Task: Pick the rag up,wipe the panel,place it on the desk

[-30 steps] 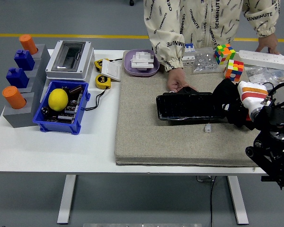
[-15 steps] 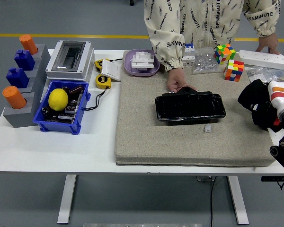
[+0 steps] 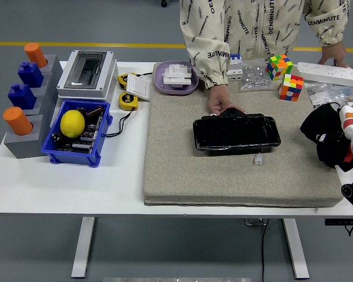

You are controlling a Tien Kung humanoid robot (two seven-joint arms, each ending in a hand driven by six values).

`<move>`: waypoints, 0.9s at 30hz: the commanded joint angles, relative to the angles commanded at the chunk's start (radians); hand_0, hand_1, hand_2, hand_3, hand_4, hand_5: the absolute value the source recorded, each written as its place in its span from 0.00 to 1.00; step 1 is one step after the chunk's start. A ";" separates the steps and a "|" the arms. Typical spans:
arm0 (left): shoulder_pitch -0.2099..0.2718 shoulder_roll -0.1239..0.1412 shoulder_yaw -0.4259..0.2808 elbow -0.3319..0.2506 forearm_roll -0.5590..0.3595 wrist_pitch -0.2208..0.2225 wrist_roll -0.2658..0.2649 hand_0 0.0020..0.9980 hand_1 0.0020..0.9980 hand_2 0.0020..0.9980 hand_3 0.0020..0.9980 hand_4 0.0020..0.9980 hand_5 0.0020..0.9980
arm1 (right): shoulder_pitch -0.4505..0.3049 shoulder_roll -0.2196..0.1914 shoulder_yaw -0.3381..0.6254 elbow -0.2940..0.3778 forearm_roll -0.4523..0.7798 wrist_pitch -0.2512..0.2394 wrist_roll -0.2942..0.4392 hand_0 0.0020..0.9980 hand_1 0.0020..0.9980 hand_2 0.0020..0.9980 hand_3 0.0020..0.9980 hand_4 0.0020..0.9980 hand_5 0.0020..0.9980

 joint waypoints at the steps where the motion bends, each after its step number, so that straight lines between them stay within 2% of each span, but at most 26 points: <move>1: 0.000 0.000 0.001 0.000 0.000 0.000 0.000 0.65 0.66 0.70 0.58 0.68 0.44 | 0.001 0.002 -0.001 -0.001 0.015 0.002 -0.006 0.39 0.46 0.52 0.52 0.93 0.35; 7: -0.001 0.001 -0.001 0.001 0.001 0.000 0.001 0.65 0.66 0.70 0.58 0.68 0.44 | 0.020 0.005 -0.002 -0.006 0.121 0.036 -0.055 0.38 0.45 0.52 0.52 0.93 0.34; 11: 0.001 0.001 -0.005 0.003 0.002 0.001 0.001 0.65 0.66 0.70 0.58 0.68 0.44 | 0.028 0.001 0.000 -0.002 0.164 0.058 -0.057 0.38 0.45 0.52 0.52 0.93 0.34; 27: 0.001 0.003 -0.011 0.002 0.007 0.001 0.001 0.65 0.66 0.70 0.58 0.68 0.44 | 0.043 0.009 -0.005 0.024 0.193 0.106 -0.057 0.38 0.45 0.52 0.53 0.93 0.34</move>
